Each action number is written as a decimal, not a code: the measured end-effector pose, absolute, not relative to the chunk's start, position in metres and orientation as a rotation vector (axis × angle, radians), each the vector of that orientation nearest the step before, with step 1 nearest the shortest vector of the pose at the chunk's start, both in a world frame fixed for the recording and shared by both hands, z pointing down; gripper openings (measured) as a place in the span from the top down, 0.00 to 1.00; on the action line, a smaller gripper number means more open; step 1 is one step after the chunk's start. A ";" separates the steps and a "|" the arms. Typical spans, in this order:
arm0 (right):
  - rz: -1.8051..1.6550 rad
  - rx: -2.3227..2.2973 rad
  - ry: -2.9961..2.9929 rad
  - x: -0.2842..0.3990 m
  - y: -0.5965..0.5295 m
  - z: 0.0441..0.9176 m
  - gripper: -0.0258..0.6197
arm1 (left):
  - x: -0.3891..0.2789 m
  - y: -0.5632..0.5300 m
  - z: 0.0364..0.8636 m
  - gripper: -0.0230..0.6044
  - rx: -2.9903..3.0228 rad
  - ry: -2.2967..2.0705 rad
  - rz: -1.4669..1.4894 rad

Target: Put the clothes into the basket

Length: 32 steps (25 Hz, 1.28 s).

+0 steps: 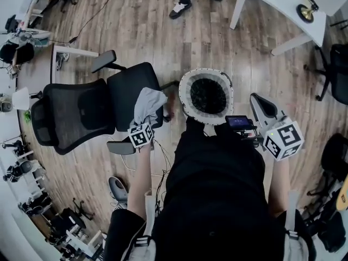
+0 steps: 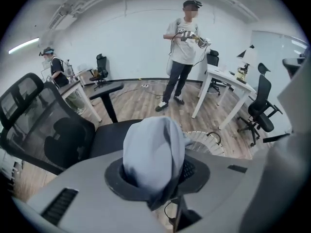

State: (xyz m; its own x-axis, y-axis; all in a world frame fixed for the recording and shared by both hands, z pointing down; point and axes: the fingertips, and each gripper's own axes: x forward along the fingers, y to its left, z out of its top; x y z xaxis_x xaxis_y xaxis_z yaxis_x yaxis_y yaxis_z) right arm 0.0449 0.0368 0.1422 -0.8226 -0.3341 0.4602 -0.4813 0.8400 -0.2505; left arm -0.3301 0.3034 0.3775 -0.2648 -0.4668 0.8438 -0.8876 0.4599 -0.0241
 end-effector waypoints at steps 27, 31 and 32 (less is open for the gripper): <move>0.804 0.766 -2.479 0.137 0.032 0.243 0.94 | -0.116 0.146 0.468 0.78 1.596 -1.472 0.935; 0.846 0.802 -2.437 0.136 0.040 0.271 0.94 | -0.112 0.129 0.509 0.78 1.580 -1.458 0.902; 0.856 0.805 -2.428 0.138 0.042 0.280 0.94 | -0.111 0.129 0.519 0.78 1.569 -1.456 0.900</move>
